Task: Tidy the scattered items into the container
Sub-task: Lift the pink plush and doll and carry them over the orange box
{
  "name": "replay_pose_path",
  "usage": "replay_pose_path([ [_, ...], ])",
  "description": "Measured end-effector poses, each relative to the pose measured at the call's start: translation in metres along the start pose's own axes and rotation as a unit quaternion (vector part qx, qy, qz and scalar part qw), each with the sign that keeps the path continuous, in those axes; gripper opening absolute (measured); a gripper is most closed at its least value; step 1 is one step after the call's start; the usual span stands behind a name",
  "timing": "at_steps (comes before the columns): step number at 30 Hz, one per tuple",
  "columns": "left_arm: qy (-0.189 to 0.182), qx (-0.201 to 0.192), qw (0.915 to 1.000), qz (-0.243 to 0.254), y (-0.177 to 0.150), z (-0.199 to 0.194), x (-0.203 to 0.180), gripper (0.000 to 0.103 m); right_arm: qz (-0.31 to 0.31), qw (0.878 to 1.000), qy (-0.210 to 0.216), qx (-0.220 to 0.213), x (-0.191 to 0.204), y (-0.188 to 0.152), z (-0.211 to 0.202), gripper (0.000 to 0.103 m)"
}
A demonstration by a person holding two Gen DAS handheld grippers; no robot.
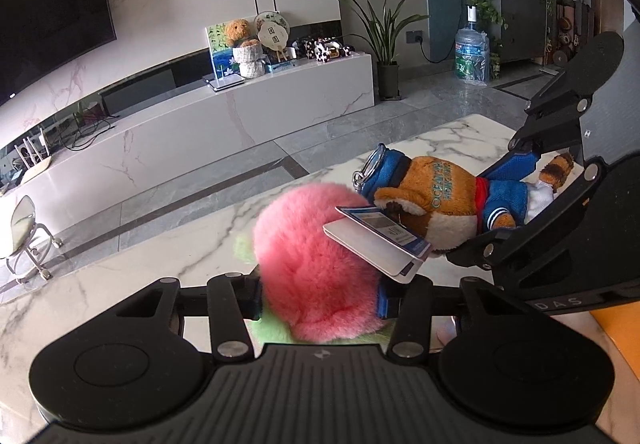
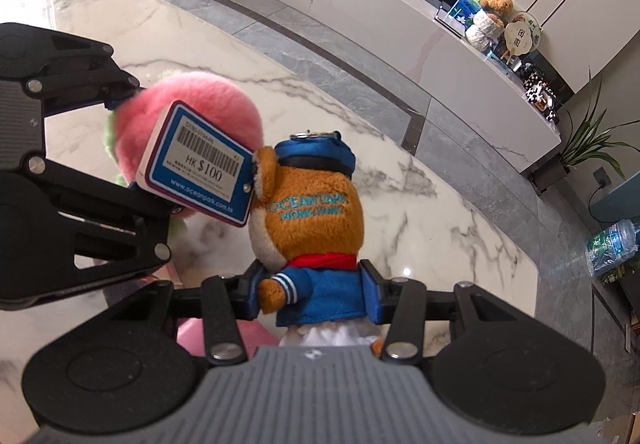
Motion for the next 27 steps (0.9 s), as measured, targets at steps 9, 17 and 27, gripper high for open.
replay_pose_path([
  [9,0.029,-0.019,0.9994,0.003,-0.008,-0.061,-0.018,0.054,0.015,0.999,0.003,-0.033,0.008,-0.03,-0.057,0.05],
  [17,0.037,-0.033,0.9988,-0.006,-0.02,-0.11,-0.04,0.054,0.041,0.997,0.008,-0.064,0.015,-0.068,-0.103,0.05],
  [27,0.017,-0.069,0.9974,-0.009,-0.03,-0.162,-0.084,0.054,0.101,0.988,0.023,-0.112,0.011,-0.131,-0.153,0.05],
])
Point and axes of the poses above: each gripper's, at about its wrist camera, not at the fingertips, and z roughly the way its jaws point, x to its left, y to its top, the point moved 2 cm from there along z, roughly the way its jaws point, and after that the axes turned 12 degrees about x, right-handed, at the moved point
